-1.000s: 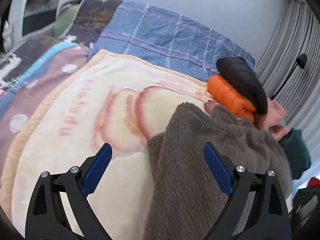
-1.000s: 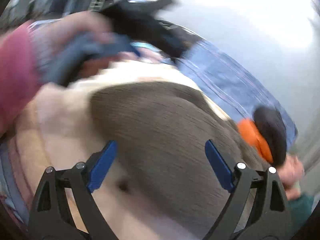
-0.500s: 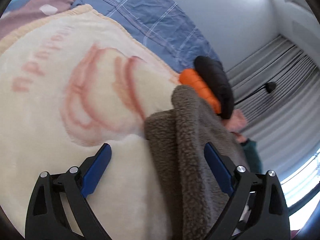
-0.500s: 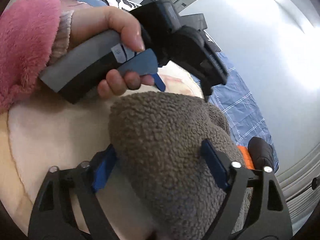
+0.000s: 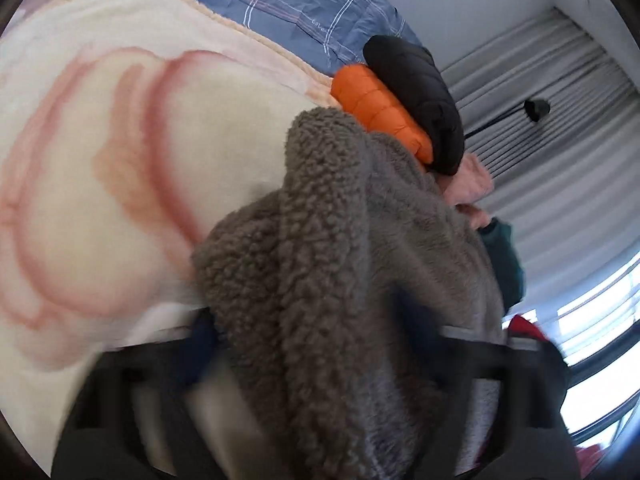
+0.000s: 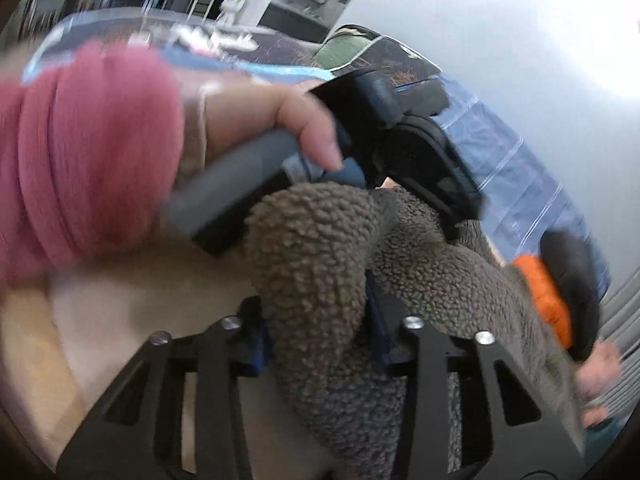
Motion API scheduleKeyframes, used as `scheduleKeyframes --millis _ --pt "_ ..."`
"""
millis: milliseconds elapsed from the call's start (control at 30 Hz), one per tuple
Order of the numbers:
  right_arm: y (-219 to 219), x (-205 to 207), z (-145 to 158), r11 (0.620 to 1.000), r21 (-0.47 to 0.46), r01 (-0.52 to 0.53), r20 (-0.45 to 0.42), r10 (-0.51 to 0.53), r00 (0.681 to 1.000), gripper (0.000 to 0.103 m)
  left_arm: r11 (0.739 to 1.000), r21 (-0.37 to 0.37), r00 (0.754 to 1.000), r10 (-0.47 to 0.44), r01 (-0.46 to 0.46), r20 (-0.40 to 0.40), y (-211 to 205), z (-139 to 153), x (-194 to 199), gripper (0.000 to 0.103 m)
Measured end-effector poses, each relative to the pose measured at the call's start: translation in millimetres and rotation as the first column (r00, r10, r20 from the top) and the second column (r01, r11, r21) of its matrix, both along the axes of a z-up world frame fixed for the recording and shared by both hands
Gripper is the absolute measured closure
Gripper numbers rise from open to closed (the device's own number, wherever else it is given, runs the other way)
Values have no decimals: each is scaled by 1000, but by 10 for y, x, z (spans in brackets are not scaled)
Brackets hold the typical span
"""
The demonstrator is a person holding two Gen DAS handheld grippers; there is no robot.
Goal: Fold large clothes
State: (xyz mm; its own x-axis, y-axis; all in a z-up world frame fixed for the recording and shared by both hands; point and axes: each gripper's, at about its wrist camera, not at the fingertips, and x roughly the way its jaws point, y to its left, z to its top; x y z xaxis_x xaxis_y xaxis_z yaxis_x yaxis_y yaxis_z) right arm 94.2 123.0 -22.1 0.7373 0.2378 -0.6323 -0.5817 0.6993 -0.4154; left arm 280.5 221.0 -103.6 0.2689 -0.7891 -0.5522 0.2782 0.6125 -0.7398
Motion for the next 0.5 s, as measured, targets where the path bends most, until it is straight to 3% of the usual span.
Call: scheduleKeyframes --millis 67,133,233,367,433,500 --pt "-119 30 204 995 98 24 -30 -21 999 71 1000 3 999 28 -28 22 -35 115 -34 64" --pt "-290 55 384 982 185 40 -49 -32 998 72 999 27 996 39 -42 83 -125 362 -109 67" --pt "-617 54 757 941 332 68 -52 -53 997 73 999 8 987 49 -51 154 -281 840 -199 68" --pt "-1278 3 1300 835 538 114 -51 -103 993 74 1000 18 971 20 -25 236 -727 1491 -223 68" --pt "-1684 -33 1486 766 626 145 -66 -134 989 74 998 57 959 -23 8 282 -1076 1801 -228 67" --pt "-2197 -52 1618 673 715 189 -103 -166 981 74 992 117 944 -83 48 319 -1548 2066 -237 66"
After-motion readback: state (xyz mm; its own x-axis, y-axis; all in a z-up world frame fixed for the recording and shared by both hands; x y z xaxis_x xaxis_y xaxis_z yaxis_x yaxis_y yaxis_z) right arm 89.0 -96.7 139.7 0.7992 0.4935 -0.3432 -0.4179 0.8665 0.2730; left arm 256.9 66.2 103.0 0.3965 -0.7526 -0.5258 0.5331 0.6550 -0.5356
